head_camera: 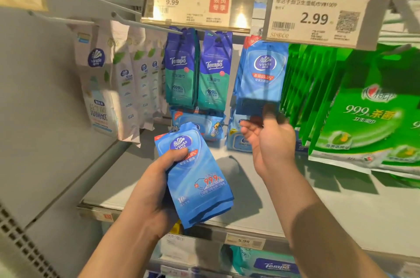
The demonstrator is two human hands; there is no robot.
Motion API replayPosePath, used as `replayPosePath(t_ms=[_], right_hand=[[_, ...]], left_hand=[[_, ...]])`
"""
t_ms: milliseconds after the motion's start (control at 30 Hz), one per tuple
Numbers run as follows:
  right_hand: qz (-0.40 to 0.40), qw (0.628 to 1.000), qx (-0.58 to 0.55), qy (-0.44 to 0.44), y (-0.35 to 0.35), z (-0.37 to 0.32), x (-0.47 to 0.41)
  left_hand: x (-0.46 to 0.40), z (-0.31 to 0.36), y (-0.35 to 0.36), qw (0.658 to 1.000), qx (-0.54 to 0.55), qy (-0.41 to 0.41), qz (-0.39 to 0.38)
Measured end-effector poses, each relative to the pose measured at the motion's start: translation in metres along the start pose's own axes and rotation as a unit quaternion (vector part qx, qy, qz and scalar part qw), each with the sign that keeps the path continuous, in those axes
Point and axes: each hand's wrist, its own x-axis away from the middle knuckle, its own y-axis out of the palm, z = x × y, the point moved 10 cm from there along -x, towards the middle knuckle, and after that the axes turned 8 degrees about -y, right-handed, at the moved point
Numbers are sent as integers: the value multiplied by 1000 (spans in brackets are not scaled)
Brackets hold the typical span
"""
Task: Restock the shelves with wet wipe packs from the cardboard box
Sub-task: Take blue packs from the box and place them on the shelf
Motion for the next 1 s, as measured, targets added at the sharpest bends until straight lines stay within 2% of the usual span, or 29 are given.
replayPosePath(t_ms=[167, 433, 500, 567, 633, 667, 767, 833, 1000], right_hand=[[12, 1000, 10, -3, -5, 4, -7], [32, 995, -2, 97, -18, 27, 0], [14, 991, 8, 134, -16, 29, 11], [-43, 984, 62, 164, -11, 27, 27], [-148, 958, 168, 181, -3, 24, 48], [-206, 933, 229, 184, -1, 23, 59], [-343, 833, 402, 165, 3, 18, 92], [-376, 786, 471, 139, 3, 13, 102], [-401, 758, 501, 117, 0, 7, 110]], left_hand=[[2, 0, -3, 1000, 8, 4, 4], [5, 0, -5, 1000, 8, 10, 1], [5, 0, -4, 1000, 7, 15, -1], [4, -1, -3, 1000, 8, 18, -5], [3, -3, -1, 1000, 10, 20, -11], [2, -4, 0, 1000, 9, 22, -12], [1, -10, 6, 1000, 0, 16, -22], [0, -14, 9, 1000, -9, 11, -27], [-3, -23, 13, 999, -29, -5, -29]])
